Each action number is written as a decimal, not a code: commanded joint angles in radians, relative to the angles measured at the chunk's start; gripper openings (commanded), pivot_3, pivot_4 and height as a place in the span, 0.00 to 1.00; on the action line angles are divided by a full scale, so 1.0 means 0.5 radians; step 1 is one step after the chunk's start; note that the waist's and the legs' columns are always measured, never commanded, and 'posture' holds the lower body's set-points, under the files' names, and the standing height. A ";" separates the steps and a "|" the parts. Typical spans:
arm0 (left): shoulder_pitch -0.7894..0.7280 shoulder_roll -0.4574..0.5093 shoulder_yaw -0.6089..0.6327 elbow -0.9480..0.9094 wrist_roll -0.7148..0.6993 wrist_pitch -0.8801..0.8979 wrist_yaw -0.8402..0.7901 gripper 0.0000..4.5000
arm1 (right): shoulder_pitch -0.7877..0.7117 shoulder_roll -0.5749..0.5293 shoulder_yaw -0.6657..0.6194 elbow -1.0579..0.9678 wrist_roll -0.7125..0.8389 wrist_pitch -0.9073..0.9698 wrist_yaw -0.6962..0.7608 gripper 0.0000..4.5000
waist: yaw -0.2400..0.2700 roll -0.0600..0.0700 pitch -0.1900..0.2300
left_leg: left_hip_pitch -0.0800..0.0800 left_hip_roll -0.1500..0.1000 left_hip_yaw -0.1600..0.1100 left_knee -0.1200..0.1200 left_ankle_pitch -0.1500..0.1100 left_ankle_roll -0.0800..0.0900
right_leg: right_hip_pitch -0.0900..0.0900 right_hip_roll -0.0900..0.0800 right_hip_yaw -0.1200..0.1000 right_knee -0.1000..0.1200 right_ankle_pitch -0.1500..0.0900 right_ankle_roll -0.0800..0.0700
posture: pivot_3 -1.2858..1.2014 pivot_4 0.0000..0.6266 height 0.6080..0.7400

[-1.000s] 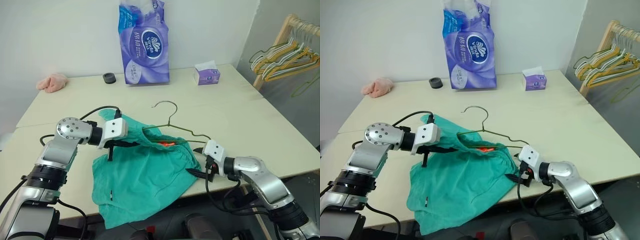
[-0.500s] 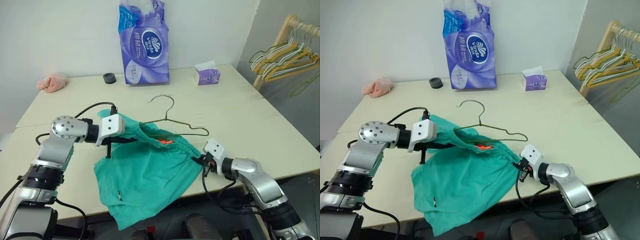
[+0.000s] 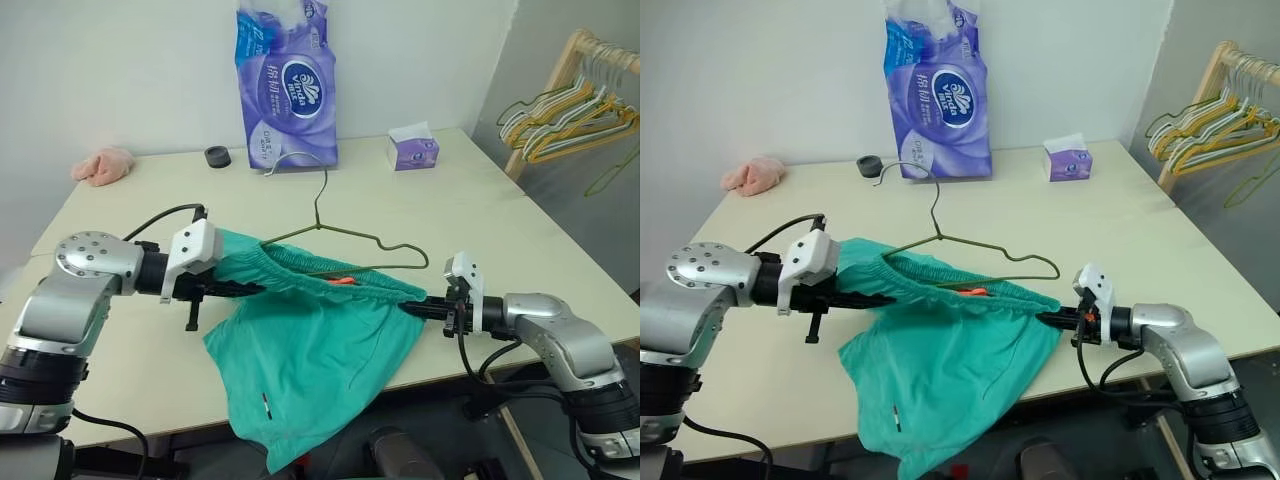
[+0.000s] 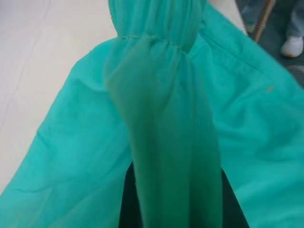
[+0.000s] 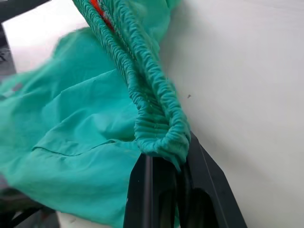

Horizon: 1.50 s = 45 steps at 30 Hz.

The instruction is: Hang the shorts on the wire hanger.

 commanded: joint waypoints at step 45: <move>0.004 -0.061 -0.307 0.107 0.682 -0.415 0.272 0.00 | -0.615 -0.191 0.583 -0.320 -0.445 0.016 0.126 0.29 | 0.000 0.000 0.000 | -0.002 -0.001 0.000 0.000 0.000 0.000 | -0.003 -0.002 0.000 -0.001 0.000 0.000 | 0.41 0.05 1.00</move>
